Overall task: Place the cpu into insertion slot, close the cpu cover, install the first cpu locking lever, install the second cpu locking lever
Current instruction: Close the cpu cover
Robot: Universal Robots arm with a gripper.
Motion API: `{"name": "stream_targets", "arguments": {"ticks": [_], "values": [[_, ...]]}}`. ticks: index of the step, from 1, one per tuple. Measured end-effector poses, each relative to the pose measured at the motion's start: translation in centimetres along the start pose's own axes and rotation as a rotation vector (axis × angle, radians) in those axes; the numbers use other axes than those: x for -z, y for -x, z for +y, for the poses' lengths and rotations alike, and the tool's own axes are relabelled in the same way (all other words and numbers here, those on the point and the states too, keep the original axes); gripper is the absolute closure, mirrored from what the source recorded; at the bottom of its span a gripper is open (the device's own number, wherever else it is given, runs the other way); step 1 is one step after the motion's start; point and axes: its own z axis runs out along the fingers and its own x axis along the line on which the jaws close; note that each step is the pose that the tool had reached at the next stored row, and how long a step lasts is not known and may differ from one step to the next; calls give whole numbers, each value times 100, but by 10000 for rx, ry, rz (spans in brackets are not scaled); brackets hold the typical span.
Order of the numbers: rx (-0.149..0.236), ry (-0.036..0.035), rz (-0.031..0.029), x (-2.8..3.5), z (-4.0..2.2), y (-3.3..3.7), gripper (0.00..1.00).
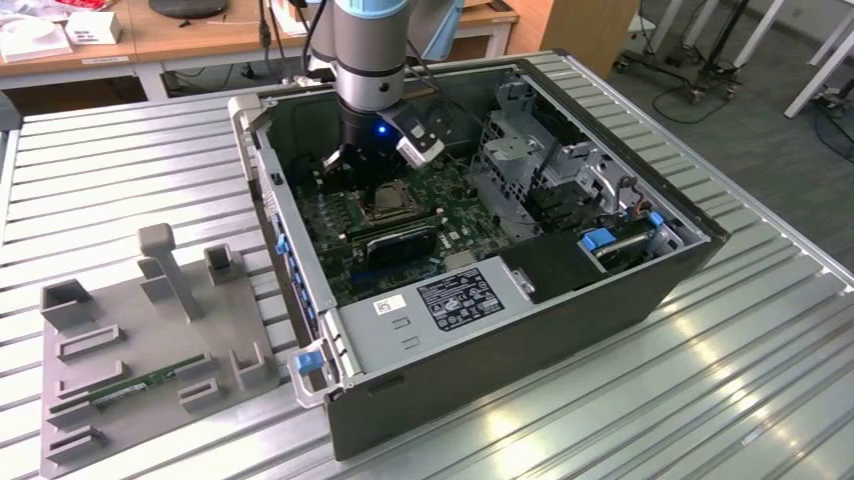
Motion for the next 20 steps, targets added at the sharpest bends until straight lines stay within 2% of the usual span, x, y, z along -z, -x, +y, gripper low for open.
{"name": "stream_targets", "arguments": {"ticks": [20], "values": [[-213,6,-12,-11,0,-6,89]]}}
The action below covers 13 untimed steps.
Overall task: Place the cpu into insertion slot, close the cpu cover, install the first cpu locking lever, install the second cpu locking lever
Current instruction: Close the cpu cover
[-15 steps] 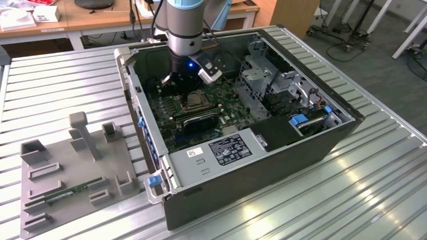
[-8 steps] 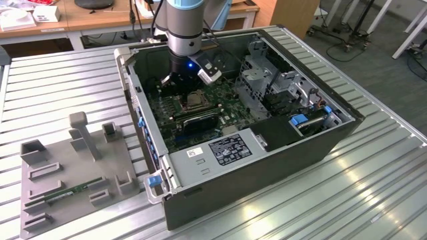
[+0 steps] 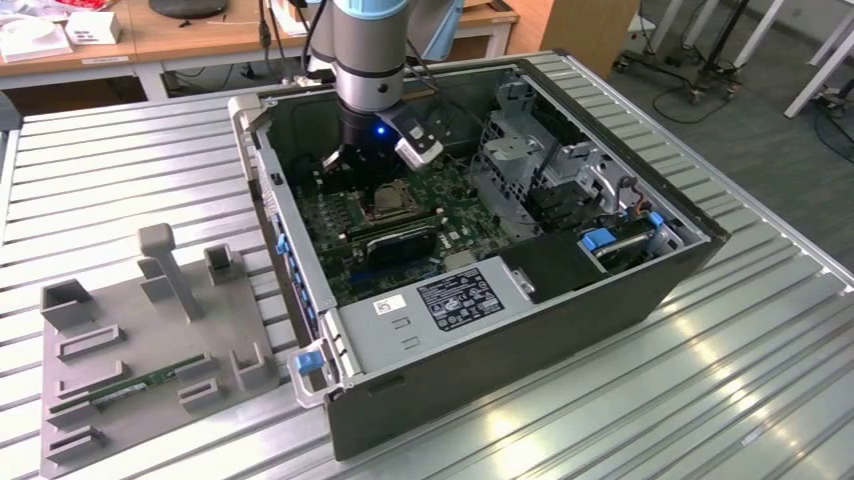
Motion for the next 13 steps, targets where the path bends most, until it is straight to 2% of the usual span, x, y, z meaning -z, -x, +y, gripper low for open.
{"name": "stream_targets", "arguments": {"ticks": [13], "values": [[0,-6,4,-29,-2,-1,89]]}}
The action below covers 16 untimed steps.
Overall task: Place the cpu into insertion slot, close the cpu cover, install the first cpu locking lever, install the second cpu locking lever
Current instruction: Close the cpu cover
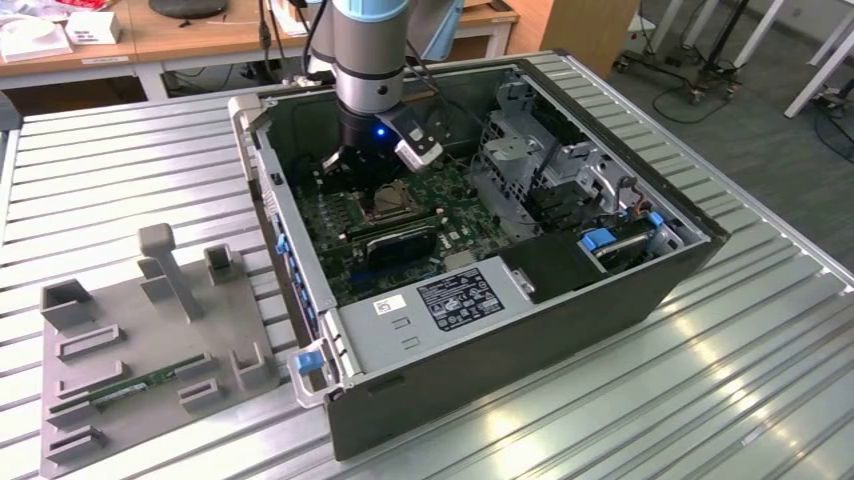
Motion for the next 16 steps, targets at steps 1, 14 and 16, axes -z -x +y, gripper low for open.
{"name": "stream_targets", "arguments": {"ticks": [1,14,16], "values": [[0,0,0,0,0,0,89],[0,4,-3,46,3,1,89],[0,3,-1,63,3,1,89]]}}
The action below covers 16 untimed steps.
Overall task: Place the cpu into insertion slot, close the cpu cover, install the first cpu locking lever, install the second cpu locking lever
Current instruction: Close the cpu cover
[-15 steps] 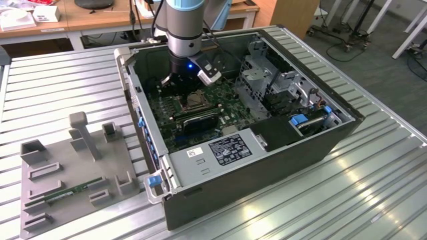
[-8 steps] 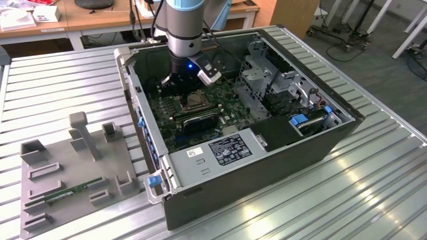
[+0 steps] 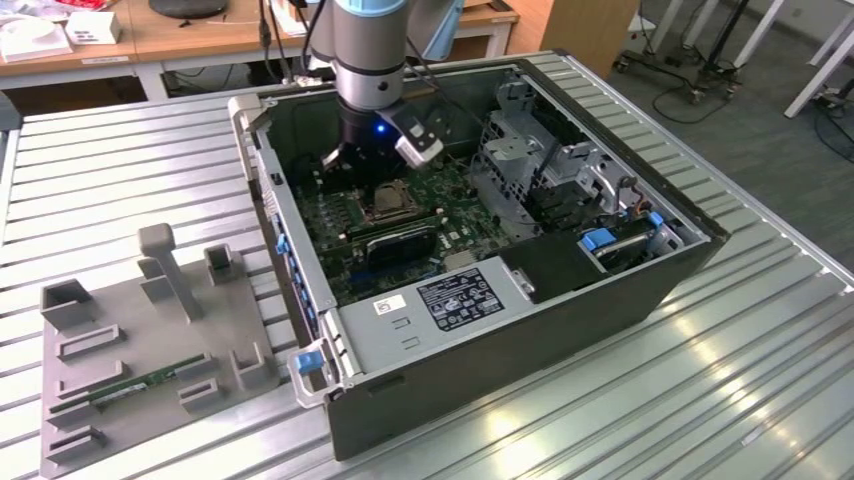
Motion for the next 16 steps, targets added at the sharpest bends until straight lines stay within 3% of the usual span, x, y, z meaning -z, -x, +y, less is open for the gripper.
{"name": "stream_targets", "arguments": {"ticks": [6,11,16], "values": [[0,0,0,9,0,2,89],[0,-1,1,8,0,50,89],[0,0,11,59,2,61,89]]}}
